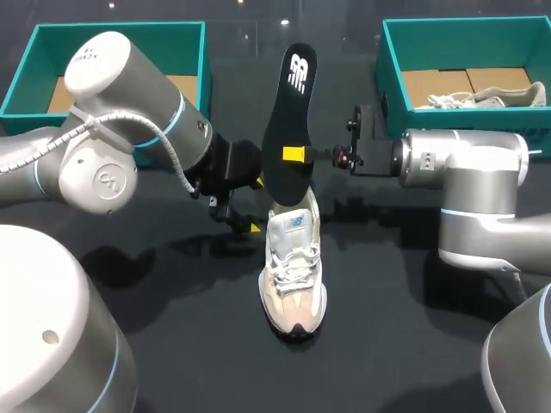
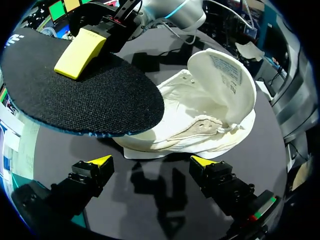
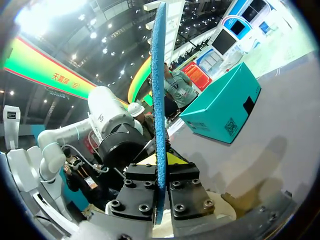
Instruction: Take the shoe out of the shoebox, open the shoe tongue, remove and reinsert the insole, then place the shoe into the shoebox
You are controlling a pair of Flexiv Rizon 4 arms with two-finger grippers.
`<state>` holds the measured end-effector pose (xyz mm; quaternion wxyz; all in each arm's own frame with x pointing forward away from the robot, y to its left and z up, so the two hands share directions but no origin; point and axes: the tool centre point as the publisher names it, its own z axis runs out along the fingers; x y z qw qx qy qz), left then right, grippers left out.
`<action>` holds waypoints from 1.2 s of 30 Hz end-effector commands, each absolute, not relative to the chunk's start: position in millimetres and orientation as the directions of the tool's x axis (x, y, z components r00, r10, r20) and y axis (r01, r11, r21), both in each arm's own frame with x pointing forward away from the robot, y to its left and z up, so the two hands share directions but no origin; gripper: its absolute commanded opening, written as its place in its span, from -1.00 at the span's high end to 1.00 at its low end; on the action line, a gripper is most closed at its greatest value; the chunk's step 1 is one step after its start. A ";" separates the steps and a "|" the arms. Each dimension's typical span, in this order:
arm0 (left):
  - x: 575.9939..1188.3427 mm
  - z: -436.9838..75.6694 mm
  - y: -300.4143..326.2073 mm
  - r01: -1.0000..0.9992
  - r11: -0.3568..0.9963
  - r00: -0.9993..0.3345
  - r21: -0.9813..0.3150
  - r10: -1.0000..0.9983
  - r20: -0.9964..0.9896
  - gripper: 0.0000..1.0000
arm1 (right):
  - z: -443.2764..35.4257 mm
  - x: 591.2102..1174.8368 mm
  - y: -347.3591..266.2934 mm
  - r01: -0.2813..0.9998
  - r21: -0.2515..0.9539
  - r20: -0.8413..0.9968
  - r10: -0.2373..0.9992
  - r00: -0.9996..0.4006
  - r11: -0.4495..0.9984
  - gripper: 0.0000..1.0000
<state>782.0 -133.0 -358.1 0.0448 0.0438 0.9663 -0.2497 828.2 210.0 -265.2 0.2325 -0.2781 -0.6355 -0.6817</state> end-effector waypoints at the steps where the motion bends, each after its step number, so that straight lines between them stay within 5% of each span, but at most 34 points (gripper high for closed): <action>1: 781.8 -358.4 -133.1 0.107 0.872 -0.992 -0.477 0.063 -0.109 -1.00 | -275.8 831.6 214.4 0.654 0.749 0.659 0.014 -0.752 -0.109 1.00; 36: 781.8 -358.4 -133.1 0.107 0.872 -0.992 -0.477 0.063 -0.109 -1.00 | -297.0 831.6 204.4 0.587 0.797 0.596 0.027 -0.803 -0.142 1.00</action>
